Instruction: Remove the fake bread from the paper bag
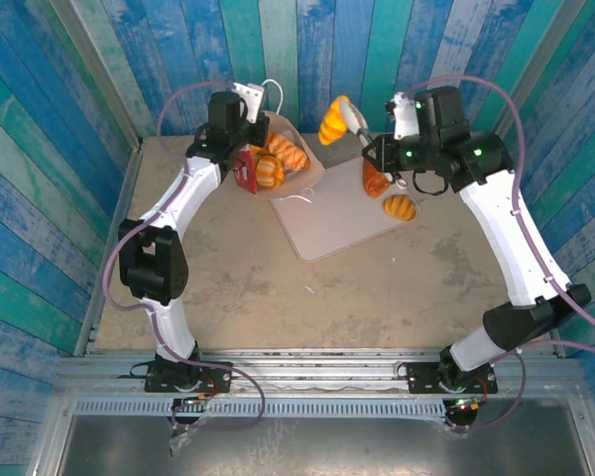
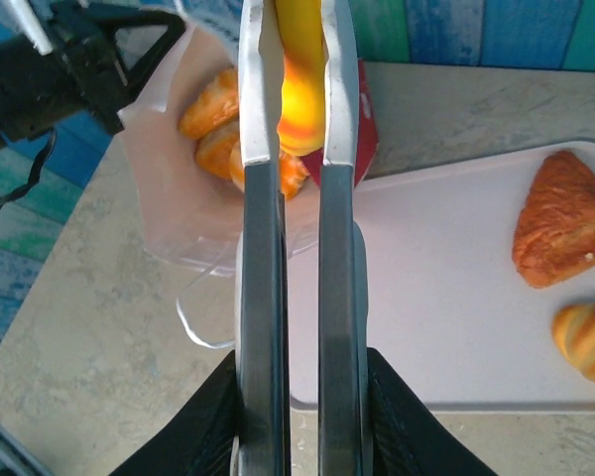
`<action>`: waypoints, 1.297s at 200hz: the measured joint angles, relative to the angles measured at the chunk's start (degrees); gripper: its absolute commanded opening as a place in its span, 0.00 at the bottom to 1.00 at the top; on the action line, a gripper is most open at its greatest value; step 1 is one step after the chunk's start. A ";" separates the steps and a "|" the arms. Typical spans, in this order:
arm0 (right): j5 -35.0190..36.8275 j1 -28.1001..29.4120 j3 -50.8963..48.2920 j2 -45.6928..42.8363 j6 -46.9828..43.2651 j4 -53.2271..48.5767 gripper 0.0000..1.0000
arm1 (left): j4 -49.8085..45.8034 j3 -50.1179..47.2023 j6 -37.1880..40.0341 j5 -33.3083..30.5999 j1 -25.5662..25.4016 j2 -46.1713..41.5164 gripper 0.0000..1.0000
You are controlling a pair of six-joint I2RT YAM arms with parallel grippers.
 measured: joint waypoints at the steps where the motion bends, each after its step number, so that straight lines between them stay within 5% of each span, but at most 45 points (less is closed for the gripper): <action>1: -0.04 -0.13 -0.20 -0.13 0.07 0.09 0.30 | 0.00 0.00 0.00 0.00 0.00 0.00 0.00; 64: -4.90 -9.64 -16.04 -4.07 8.28 9.88 0.31 | 0.02 0.00 -0.04 0.00 0.00 0.00 0.00; 115: -9.55 -10.32 -23.30 2.51 13.66 16.72 0.30 | 0.09 -0.02 -0.26 0.00 0.00 0.00 0.00; 259: -12.11 -8.44 -18.01 20.85 14.23 21.35 0.33 | 0.59 -0.39 -0.22 0.00 0.00 0.00 0.00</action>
